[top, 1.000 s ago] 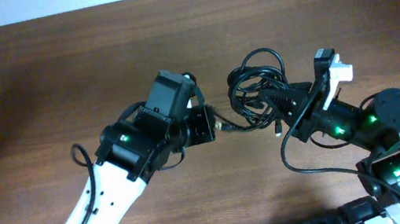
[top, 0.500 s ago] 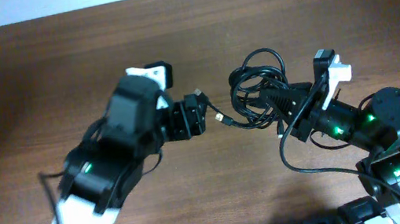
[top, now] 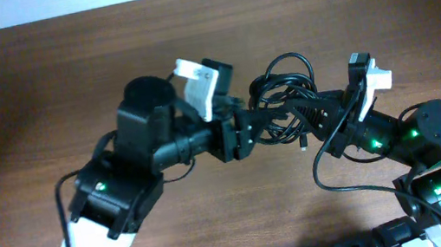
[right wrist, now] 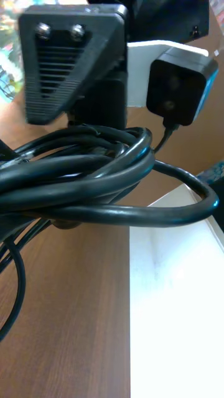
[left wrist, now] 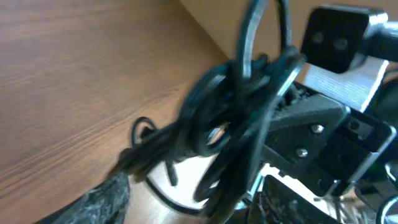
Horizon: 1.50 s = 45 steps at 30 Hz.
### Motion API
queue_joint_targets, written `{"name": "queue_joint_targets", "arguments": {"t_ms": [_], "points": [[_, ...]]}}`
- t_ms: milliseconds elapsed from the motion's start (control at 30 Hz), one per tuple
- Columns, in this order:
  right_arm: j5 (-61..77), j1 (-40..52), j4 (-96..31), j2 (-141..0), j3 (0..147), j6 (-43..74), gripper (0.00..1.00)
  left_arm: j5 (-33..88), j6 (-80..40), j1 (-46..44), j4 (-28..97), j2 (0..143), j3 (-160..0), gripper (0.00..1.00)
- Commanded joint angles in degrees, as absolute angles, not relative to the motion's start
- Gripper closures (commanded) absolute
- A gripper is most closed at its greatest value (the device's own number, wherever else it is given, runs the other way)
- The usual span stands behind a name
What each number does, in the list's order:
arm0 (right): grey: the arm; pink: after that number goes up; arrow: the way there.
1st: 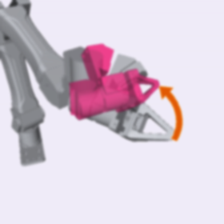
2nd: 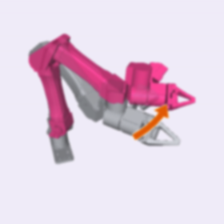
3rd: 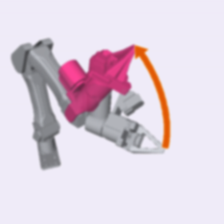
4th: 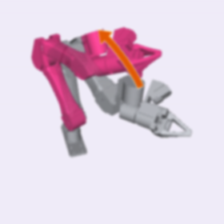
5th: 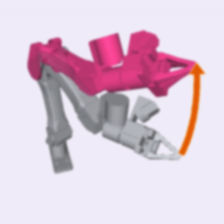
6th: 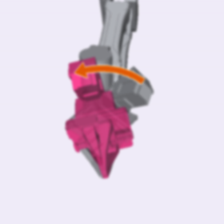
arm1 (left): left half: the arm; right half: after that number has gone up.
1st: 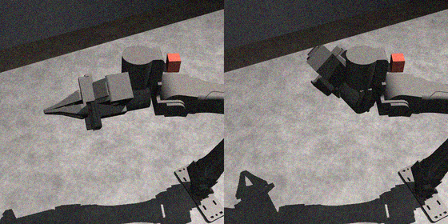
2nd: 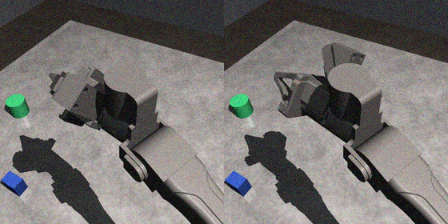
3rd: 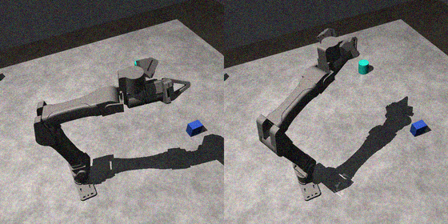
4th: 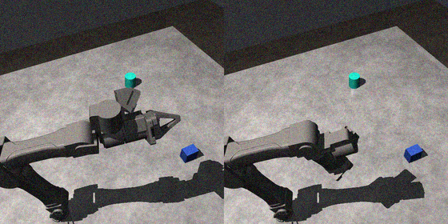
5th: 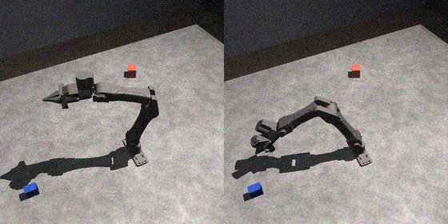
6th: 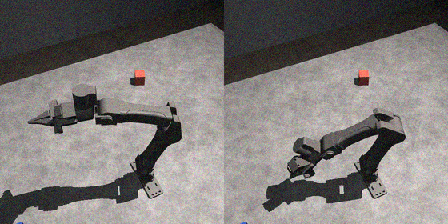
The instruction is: Untangle cables
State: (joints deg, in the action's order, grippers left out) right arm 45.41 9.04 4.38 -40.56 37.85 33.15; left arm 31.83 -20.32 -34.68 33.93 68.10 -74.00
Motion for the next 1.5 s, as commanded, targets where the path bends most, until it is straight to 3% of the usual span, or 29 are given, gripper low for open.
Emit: {"name": "queue_joint_targets", "arguments": {"t_ms": [0,100,133,167,200,267,400,467,733,900,1133,1267,1467], "points": [[46.3,9.0,5.0,-39.9,39.7,33.5,0.96,33.9,-19.6,-38.3,31.2,69.6,-74.1,0.56],[46.7,9.0,5.0,-39.9,39.7,33.6,0.96,33.2,-19.6,-39.8,29.7,69.7,-74.1,0.58],[47.2,9.0,5.0,-39.9,39.7,33.5,0.96,33.3,-19.6,-40.1,28.9,70.3,-74.1,0.66],[47.2,9.0,5.0,-39.9,39.7,33.5,0.96,33.2,-19.6,-40.1,28.7,70.7,-74.1,0.93],[46.9,9.0,4.9,-39.9,39.7,33.5,0.96,33.2,-19.6,-40.1,28.7,70.7,-74.1,1.0],[44.0,8.9,2.5,-39.9,39.7,33.3,0.91,32.5,-19.6,-40.1,28.3,70.7,-74.1,1.0],[41.3,8.9,-2.2,-39.9,39.7,26.1,0.29,18.7,-19.6,-40.1,30.5,70.7,-74.1,1.0],[41.3,8.9,-3.3,-39.9,39.7,23.9,0.17,7.7,-19.6,-40.1,33.1,70.6,-74.1,1.0],[38.3,8.9,-4.6,-39.9,39.7,23.8,0.17,3.8,0.6,-40.1,37.2,70.2,-74.1,1.0],[34.2,8.9,-7.3,-39.9,39.7,23.8,0.16,11.8,11.2,-40.1,38.3,70.1,-74.1,1.0],[31.5,8.9,-8.8,-39.9,39.7,23.8,0.16,24.3,15.3,-40.1,38.3,70.1,-74.1,1.0],[21.8,8.9,-14.5,-39.9,39.7,23.8,0.16,24.7,15.3,-40.1,38.3,68.8,-74.1,1.0],[18.0,8.9,-16.6,-39.9,39.7,23.8,0.16,24.6,15.4,-40.1,38.3,63.3,-74.1,1.0]]}}
